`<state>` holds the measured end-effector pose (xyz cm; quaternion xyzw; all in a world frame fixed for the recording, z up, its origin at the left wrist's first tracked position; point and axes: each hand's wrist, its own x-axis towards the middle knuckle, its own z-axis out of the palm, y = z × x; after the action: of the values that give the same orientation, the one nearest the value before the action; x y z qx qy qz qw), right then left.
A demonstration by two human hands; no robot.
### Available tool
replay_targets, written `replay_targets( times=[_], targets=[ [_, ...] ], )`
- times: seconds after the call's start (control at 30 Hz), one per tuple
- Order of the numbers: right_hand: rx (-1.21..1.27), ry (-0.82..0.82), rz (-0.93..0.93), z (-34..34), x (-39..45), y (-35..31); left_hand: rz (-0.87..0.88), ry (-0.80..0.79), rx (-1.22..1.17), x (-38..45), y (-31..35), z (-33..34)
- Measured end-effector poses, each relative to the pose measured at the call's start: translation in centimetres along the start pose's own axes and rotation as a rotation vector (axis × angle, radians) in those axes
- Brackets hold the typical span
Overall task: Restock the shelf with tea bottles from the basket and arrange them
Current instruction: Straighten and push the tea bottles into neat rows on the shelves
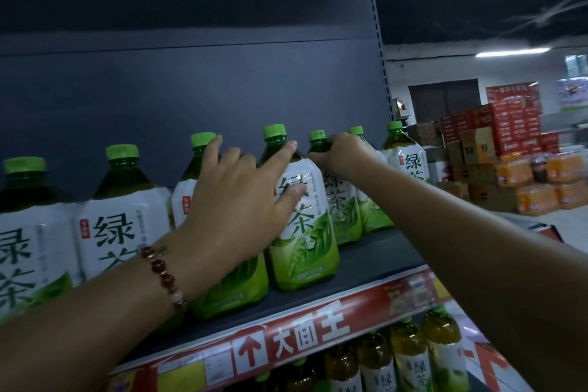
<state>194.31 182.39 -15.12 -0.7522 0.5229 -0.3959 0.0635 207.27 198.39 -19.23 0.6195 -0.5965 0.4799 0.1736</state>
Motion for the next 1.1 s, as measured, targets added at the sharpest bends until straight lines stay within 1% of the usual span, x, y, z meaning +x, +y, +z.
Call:
replay_targets(
  times=[0.1, 0.2, 0.5, 0.77, 0.87, 1.03, 1.1],
  targets=[
    [-0.022, -0.009, -0.043, -0.4, -0.1, 0.2, -0.010, -0.076, -0.034, 0.2, 0.0, -0.5],
    [0.011, 0.005, -0.078, -0.9, -0.8, 0.5, -0.013, -0.117, -0.045, 0.4, -0.1, -0.8],
    [0.041, 0.040, -0.143, -3.2, -3.7, 1.3, 0.036, -0.178, -0.033, 0.6, -0.6, -1.6],
    [-0.040, 0.079, -0.189, -5.0, -5.3, 1.7, 0.053, -0.225, -0.101, 0.6, -0.9, -2.4],
    [-0.096, 0.095, -0.200, -5.5, -5.7, 1.6, 0.055, -0.233, -0.104, 0.4, -0.9, -2.4],
    [-0.112, 0.099, -0.206, -5.7, -6.3, 1.7, 0.055, -0.214, -0.064, 0.1, -0.7, -2.2],
    [-0.102, 0.096, -0.195, -5.6, -6.5, 1.8, 0.050, -0.170, -0.040, -0.3, -0.6, -2.2]
  ],
)
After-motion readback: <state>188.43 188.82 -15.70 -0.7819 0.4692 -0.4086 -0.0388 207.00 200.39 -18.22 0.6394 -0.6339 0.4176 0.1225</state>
